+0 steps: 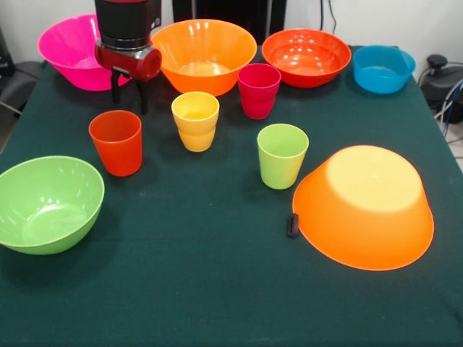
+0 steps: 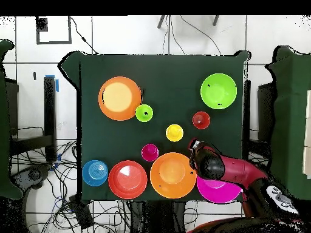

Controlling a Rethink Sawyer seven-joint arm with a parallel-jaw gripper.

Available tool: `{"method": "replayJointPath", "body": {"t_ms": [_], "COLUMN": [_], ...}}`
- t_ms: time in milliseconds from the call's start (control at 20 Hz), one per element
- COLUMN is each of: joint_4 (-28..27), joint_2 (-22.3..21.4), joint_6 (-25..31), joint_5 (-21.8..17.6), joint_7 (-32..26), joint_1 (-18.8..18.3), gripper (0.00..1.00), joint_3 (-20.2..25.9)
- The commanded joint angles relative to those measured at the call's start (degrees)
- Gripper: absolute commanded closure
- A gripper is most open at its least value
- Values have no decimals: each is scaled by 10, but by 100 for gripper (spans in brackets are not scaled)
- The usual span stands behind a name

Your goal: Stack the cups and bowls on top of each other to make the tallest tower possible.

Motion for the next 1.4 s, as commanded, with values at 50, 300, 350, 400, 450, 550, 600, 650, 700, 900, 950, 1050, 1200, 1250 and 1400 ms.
{"method": "replayJointPath", "body": {"t_ms": [50,300,350,400,450,550,600,650,700,900,950,1050,1200,1250,1400], "joint_4": [-33,-29,-27,-25,-22,-12,-4,4,12,29,33,42,55,57,58], "joint_2": [7,0,-3,-7,-12,-31,-44,-58,-73,-112,-116,-126,-137,-137,-135], "joint_6": [-9,1,3,7,11,21,28,36,46,77,79,79,75,75,70], "joint_5": [-25,-22,-21,-20,-18,-14,-11,-9,-6,4,5,6,2,1,-2], "joint_7": [13,10,11,8,9,10,9,8,6,-3,-3,-1,5,5,10], "joint_1": [3,-1,0,-2,-2,0,-1,-1,-1,-5,-8,-11,-13,-14,-12], "gripper": [0,0,0,0,0,0,0,0,0,0,0,0,0,0,0], "joint_3": [23,28,28,30,30,29,31,32,33,39,41,43,41,41,37]}}
